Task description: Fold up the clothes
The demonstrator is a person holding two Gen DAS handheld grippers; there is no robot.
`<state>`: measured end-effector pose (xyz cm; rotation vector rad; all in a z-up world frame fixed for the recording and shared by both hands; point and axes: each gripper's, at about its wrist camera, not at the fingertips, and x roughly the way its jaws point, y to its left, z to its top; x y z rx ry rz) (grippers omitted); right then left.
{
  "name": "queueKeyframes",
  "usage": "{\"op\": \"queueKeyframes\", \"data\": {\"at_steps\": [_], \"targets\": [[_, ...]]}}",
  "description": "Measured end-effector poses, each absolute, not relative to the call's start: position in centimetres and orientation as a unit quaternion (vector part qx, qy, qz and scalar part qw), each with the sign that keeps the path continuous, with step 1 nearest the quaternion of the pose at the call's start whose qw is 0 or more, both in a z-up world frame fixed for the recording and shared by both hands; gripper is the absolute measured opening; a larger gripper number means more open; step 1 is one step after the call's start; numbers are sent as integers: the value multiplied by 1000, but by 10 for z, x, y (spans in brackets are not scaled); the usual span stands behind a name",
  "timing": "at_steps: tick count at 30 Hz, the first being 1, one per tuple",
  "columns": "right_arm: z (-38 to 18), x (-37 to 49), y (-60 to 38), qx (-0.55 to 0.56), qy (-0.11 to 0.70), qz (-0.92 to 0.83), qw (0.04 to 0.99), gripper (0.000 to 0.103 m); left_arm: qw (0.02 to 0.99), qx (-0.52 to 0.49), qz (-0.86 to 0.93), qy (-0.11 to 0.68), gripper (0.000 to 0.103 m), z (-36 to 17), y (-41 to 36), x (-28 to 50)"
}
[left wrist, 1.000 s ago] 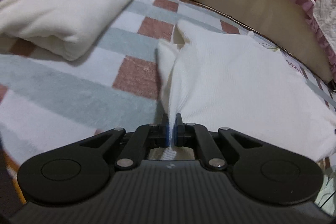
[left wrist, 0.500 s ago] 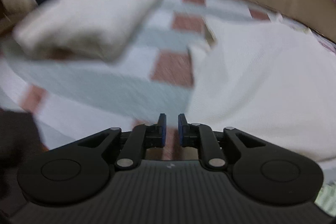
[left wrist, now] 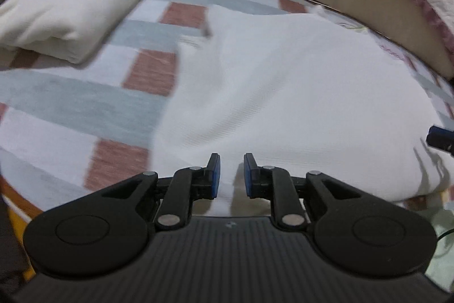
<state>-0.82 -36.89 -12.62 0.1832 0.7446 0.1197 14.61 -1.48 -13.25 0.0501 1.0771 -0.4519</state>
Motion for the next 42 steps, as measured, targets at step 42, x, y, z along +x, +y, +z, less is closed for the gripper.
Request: {"op": "queueKeyframes", "data": {"at_steps": [42], "targets": [[-168,48,-112,-314,338,307,832,66,795,-358,-46,488,45,-146,65,112]]}}
